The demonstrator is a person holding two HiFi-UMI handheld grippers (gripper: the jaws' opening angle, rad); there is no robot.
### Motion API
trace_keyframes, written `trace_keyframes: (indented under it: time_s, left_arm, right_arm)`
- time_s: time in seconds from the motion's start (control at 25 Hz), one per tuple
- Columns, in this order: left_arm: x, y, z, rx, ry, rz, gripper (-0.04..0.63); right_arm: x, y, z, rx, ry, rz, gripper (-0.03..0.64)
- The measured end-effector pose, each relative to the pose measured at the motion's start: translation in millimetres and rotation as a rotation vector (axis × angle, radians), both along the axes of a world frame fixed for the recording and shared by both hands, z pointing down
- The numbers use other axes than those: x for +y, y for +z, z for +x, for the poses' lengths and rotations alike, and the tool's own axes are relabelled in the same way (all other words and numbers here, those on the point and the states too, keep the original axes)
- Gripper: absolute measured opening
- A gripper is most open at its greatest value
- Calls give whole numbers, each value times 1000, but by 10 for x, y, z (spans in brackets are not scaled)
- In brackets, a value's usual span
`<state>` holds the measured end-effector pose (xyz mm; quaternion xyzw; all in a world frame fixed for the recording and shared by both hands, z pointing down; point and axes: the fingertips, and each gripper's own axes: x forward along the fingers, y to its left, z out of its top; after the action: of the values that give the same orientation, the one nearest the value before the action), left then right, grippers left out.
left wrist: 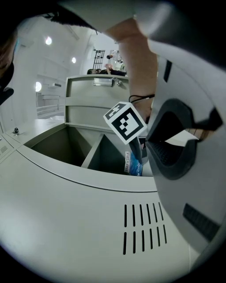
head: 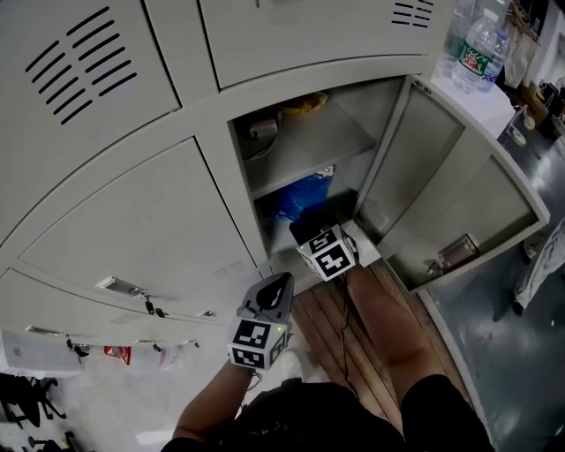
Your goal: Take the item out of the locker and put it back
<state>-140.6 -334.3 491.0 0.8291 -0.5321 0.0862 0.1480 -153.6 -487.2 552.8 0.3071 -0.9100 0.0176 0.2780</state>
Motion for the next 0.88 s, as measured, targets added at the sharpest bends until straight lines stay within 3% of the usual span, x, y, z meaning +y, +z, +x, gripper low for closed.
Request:
trace_keyframes:
  time_s: [0.36, 0.56, 0.88]
  left_arm:
    - [91, -81, -16, 3, -24, 17, 3]
    - [189, -180, -13, 0, -51, 39, 3]
    - [506, -329, 135, -6, -88, 70, 3]
  right_arm:
    - [176, -221, 81, -35, 5, 55, 145]
    - [355, -436, 223, -104, 41, 73, 4]
    - [887, -809, 480, -198, 30, 82, 2]
